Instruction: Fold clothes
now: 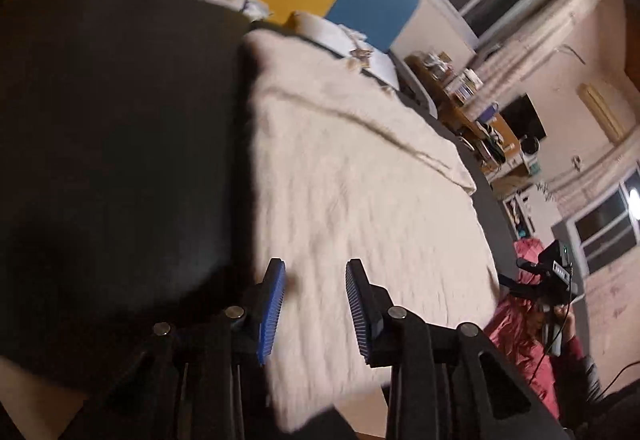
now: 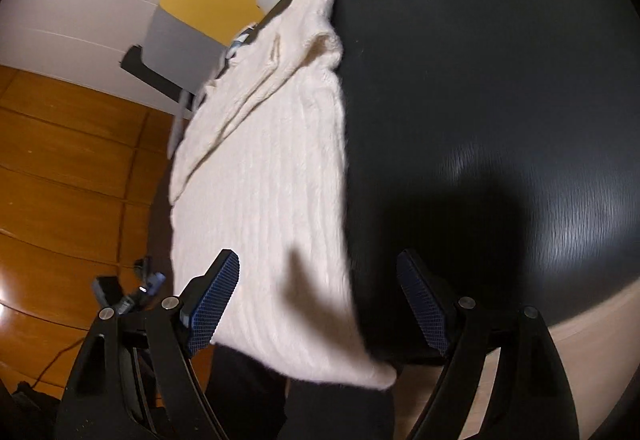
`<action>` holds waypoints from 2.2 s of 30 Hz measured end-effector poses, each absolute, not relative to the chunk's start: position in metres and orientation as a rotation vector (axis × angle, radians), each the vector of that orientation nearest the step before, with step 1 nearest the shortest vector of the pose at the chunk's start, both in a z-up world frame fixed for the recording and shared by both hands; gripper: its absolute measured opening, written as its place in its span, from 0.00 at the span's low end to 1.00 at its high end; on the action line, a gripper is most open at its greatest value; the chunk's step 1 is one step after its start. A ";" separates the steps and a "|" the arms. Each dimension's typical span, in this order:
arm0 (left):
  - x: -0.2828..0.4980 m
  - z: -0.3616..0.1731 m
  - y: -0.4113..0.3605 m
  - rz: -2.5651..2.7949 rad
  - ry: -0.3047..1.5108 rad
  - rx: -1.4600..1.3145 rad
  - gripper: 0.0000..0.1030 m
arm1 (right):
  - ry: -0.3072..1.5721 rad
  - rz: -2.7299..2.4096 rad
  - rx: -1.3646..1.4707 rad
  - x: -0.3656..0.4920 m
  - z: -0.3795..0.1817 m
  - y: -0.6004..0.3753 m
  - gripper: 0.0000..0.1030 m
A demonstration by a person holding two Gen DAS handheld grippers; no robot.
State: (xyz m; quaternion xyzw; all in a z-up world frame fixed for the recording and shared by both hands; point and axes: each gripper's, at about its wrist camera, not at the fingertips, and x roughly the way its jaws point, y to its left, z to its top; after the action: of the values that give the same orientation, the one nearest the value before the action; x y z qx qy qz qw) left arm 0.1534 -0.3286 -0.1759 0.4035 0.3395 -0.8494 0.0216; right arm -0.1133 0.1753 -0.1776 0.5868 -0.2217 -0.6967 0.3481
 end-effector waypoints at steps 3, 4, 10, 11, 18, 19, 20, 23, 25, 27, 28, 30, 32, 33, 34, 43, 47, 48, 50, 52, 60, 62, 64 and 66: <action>0.169 -0.188 -0.321 -2.609 1.084 1.266 0.31 | -0.574 -1.759 1.500 -0.101 -0.183 0.175 0.82; 0.170 -0.192 -0.319 -2.607 1.091 1.276 0.31 | -0.577 -1.736 1.494 -0.098 -0.186 0.173 0.82; 0.173 -0.200 -0.319 -2.610 1.191 1.251 0.33 | -0.646 -1.608 1.425 -0.082 -0.199 0.160 0.81; 0.174 -0.201 -0.321 -2.606 1.229 1.243 0.33 | -0.639 -1.617 1.412 -0.079 -0.199 0.160 0.78; 0.177 -0.209 -0.322 -2.609 1.269 1.244 0.35 | -0.569 -1.647 1.446 -0.074 -0.214 0.154 0.14; 0.176 -0.210 -0.320 -2.612 1.240 1.260 0.35 | -0.573 -1.641 1.443 -0.074 -0.214 0.155 0.14; 0.175 -0.211 -0.317 -2.624 1.202 1.269 0.35 | -0.583 -1.630 1.442 -0.074 -0.215 0.156 0.14; 0.175 -0.208 -0.307 -2.667 1.079 1.279 0.35 | -0.611 -1.589 1.448 -0.076 -0.219 0.157 0.15; 0.175 -0.206 -0.302 -2.679 1.054 1.279 0.35 | -0.588 -1.590 1.431 -0.076 -0.218 0.153 0.16; 0.175 -0.205 -0.296 -2.705 1.028 1.293 0.35 | -0.578 -1.592 1.410 -0.074 -0.217 0.155 0.16; 0.175 -0.205 -0.293 -2.717 1.014 1.300 0.35 | -0.581 -1.592 1.408 -0.073 -0.218 0.156 0.16; 0.174 -0.205 -0.289 -2.720 0.995 1.309 0.30 | -0.600 -1.583 1.416 -0.073 -0.219 0.158 0.16; 0.173 -0.207 -0.289 -2.696 0.975 1.304 0.09 | -0.601 -1.584 1.430 -0.074 -0.219 0.158 0.14; 0.174 -0.208 -0.290 -2.687 0.985 1.290 0.09 | -0.583 -1.599 1.428 -0.073 -0.217 0.156 0.13; 0.176 -0.209 -0.292 -2.680 1.018 1.261 0.08 | -0.554 -1.622 1.420 -0.071 -0.214 0.154 0.13; 0.177 -0.193 -0.297 -2.798 1.433 1.032 0.07 | -0.521 -1.653 1.336 -0.060 -0.195 0.142 0.13; 0.168 -0.175 -0.303 -2.876 1.504 0.951 0.08 | -0.604 -1.618 1.291 -0.066 -0.193 0.144 0.13; 0.166 -0.170 -0.305 -2.896 1.511 0.921 0.08 | -0.626 -1.609 1.282 -0.067 -0.192 0.144 0.13; 0.159 -0.157 -0.312 -2.930 1.517 0.858 0.08 | -0.665 -1.594 1.255 -0.070 -0.188 0.145 0.13; 0.147 -0.146 -0.321 -2.953 1.522 0.804 0.08 | -0.701 -1.589 1.225 -0.074 -0.181 0.141 0.13; 0.060 -0.106 -0.367 -3.019 1.477 0.643 0.08 | -0.759 -1.625 1.082 -0.127 -0.139 0.109 0.13; 0.032 -0.100 -0.381 -3.013 1.453 0.611 0.08 | -0.774 -1.639 1.059 -0.153 -0.130 0.098 0.13; -0.005 -0.101 -0.401 -2.979 1.448 0.606 0.08 | -0.792 -1.663 1.056 -0.184 -0.127 0.085 0.13; -0.040 -0.108 -0.420 -2.926 1.449 0.627 0.08 | -0.813 -1.691 1.061 -0.217 -0.126 0.070 0.13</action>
State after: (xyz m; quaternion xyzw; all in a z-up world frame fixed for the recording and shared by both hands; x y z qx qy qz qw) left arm -0.0398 -0.4203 -0.1077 0.1877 0.4341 -0.8763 -0.0916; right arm -0.2173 0.0704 -0.1258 0.4338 -0.3321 -0.6910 0.4733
